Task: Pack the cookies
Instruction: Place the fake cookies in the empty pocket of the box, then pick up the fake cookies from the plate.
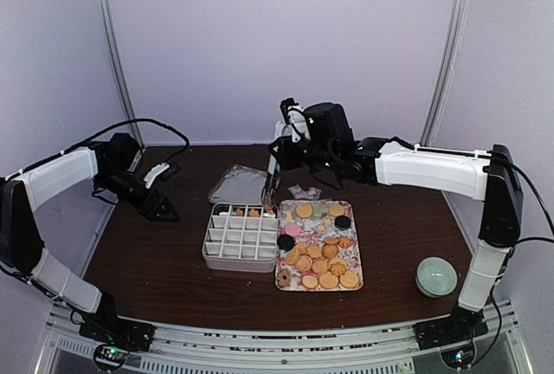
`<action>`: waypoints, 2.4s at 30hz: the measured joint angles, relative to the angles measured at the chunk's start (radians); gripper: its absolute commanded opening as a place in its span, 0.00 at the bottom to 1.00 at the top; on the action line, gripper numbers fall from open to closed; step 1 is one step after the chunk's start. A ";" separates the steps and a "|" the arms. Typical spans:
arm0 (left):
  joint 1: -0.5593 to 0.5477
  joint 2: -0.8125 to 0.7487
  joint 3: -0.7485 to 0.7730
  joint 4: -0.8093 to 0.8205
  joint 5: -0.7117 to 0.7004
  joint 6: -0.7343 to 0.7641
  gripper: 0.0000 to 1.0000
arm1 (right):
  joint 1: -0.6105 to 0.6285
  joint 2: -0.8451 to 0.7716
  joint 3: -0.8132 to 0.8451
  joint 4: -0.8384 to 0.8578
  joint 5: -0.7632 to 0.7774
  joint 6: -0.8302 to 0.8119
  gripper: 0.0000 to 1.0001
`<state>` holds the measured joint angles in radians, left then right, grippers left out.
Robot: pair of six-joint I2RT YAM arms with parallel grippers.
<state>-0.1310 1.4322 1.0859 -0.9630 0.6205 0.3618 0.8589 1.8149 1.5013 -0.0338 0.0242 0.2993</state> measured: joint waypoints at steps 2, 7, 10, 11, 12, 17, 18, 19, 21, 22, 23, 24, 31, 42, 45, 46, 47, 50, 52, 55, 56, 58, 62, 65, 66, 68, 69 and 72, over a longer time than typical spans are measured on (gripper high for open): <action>0.000 0.000 0.000 0.000 0.000 0.000 0.69 | -0.001 0.000 0.000 0.002 -0.002 -0.001 0.11; 0.000 0.000 0.000 0.000 0.000 0.000 0.70 | -0.001 0.001 0.000 0.002 -0.002 -0.001 0.24; 0.000 0.000 0.000 0.000 0.000 0.000 0.70 | -0.002 0.001 0.000 0.002 -0.001 -0.002 0.28; 0.000 0.000 0.000 0.000 0.001 0.000 0.70 | -0.002 0.001 0.000 0.002 -0.001 -0.003 0.29; 0.000 0.000 0.000 0.000 0.001 0.000 0.69 | -0.002 0.001 0.000 0.002 0.000 -0.005 0.29; 0.000 0.000 0.000 0.000 0.001 0.000 0.70 | -0.002 0.000 -0.001 0.000 0.002 -0.014 0.30; 0.000 0.000 0.000 0.000 0.002 0.000 0.70 | -0.002 -0.001 -0.001 -0.002 0.002 -0.015 0.30; 0.000 0.000 0.000 0.000 0.002 0.000 0.70 | -0.002 -0.003 -0.001 -0.003 0.002 -0.016 0.30; 0.000 0.000 0.000 0.000 0.004 0.000 0.70 | -0.002 -0.009 -0.002 -0.003 0.002 -0.016 0.28; 0.000 0.000 0.000 0.000 0.005 0.000 0.70 | -0.002 -0.014 -0.006 -0.004 0.002 -0.016 0.27; 0.000 0.000 0.000 0.000 0.005 0.000 0.69 | -0.002 -0.021 -0.011 -0.005 0.002 -0.016 0.27; 0.000 0.000 0.000 0.000 0.005 0.000 0.70 | -0.002 -0.031 -0.019 -0.005 0.002 -0.016 0.27; 0.000 0.000 0.000 -0.002 0.004 0.005 0.70 | 0.020 -0.208 -0.194 -0.030 0.040 -0.035 0.30; 0.000 0.000 0.000 -0.005 0.005 0.009 0.70 | 0.192 -0.565 -0.594 -0.100 0.184 0.043 0.37; 0.000 0.000 0.000 -0.005 0.005 0.009 0.70 | 0.214 -0.587 -0.621 -0.111 0.203 0.075 0.38; 0.000 0.000 0.000 -0.005 0.005 0.009 0.70 | 0.217 -0.596 -0.629 -0.113 0.209 0.085 0.38; 0.000 0.000 0.000 -0.005 0.005 0.009 0.70 | 0.218 -0.606 -0.637 -0.117 0.216 0.093 0.38; 0.000 0.000 0.000 -0.005 0.005 0.009 0.70 | 0.218 -0.642 -0.662 -0.138 0.240 0.108 0.38; 0.000 0.000 0.000 -0.005 0.005 0.009 0.70 | 0.218 -0.662 -0.676 -0.154 0.253 0.115 0.38; 0.000 0.000 0.000 -0.005 0.005 0.009 0.70 | 0.218 -0.690 -0.694 -0.180 0.276 0.120 0.39; 0.000 0.000 0.000 -0.005 0.005 0.009 0.70 | 0.218 -0.698 -0.699 -0.187 0.283 0.120 0.39; 0.000 0.000 0.000 -0.005 0.005 0.009 0.69 | 0.218 -0.710 -0.709 -0.202 0.295 0.121 0.39; 0.000 0.000 0.000 -0.005 0.005 0.009 0.69 | 0.218 -0.715 -0.716 -0.218 0.306 0.124 0.39; 0.000 0.000 0.000 -0.005 0.005 0.009 0.70 | 0.218 -0.716 -0.723 -0.218 0.315 0.128 0.39; 0.000 0.000 0.000 -0.005 0.005 0.009 0.70 | 0.218 -0.716 -0.724 -0.218 0.317 0.130 0.39; 0.000 0.000 0.000 -0.005 0.005 0.009 0.70 | 0.218 -0.716 -0.726 -0.214 0.318 0.136 0.38; 0.000 0.000 0.000 -0.005 0.005 0.009 0.70 | 0.218 -0.716 -0.729 -0.209 0.318 0.140 0.38; 0.000 0.000 0.000 -0.005 0.005 0.009 0.70 | 0.218 -0.716 -0.737 -0.195 0.318 0.151 0.36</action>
<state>-0.1310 1.4322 1.0859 -0.9680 0.6254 0.3710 1.0771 1.0992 0.7643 -0.2283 0.3420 0.4500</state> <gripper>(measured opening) 0.696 0.383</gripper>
